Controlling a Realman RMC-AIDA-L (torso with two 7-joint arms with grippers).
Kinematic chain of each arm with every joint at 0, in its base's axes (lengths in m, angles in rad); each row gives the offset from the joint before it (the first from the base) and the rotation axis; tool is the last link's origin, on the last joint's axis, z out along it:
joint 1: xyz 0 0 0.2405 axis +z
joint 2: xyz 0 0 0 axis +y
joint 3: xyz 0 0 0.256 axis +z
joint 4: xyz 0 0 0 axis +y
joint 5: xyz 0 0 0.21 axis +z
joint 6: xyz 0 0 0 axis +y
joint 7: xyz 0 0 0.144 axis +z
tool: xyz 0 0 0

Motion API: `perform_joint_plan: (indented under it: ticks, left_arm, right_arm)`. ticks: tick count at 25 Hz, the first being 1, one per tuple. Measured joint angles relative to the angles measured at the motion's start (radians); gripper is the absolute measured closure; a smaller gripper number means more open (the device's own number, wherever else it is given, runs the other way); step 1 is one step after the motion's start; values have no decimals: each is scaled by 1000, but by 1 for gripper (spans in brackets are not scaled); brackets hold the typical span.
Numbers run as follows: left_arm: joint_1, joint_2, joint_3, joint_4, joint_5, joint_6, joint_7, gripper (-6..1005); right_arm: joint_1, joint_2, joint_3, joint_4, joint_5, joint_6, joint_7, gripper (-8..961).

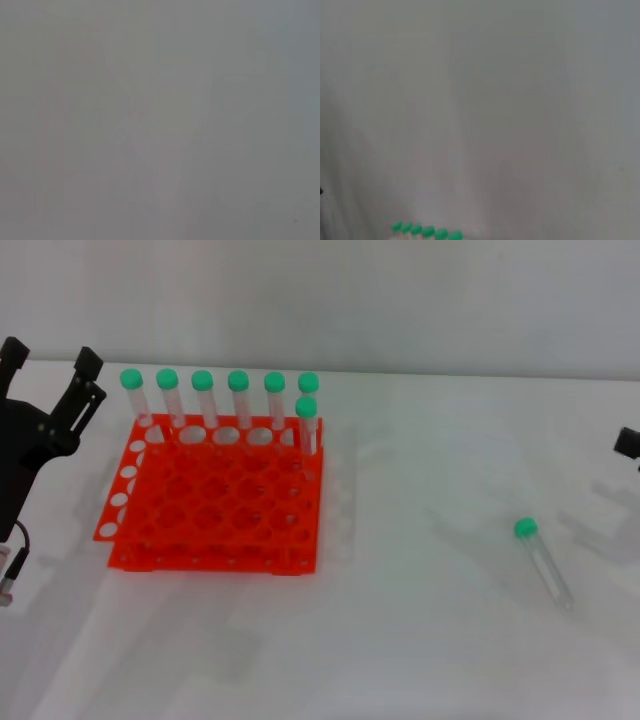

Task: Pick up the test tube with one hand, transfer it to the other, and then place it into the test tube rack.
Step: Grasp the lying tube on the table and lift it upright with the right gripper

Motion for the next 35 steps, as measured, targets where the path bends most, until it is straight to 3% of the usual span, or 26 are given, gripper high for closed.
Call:
perform_joint_plan:
  ticks: [5,11,15,22,35]
  left_arm:
    - [3,-4,0,3,-14,19,-5,123]
    - [5,-5,3,-2,-23,15,-6,124]
    - [2,-4,6,-8,-22,5,-5,125]
    - [3,-5,6,-10,-17,4,-6,127]
    - [-14,-8,7,-11,-11,-30,-5,132]
  right_arm:
    - [49,2,-49,-304,-282,-53,364,147]
    - [76,5,-336,-706,-790,-184,898,150]
    - [106,7,-517,-854,-1091,-172,1167,151]
    - [163,12,-673,-878,-1259,-35,1340,152]
    - [240,15,-691,-611,-1263,-5,1372,152]
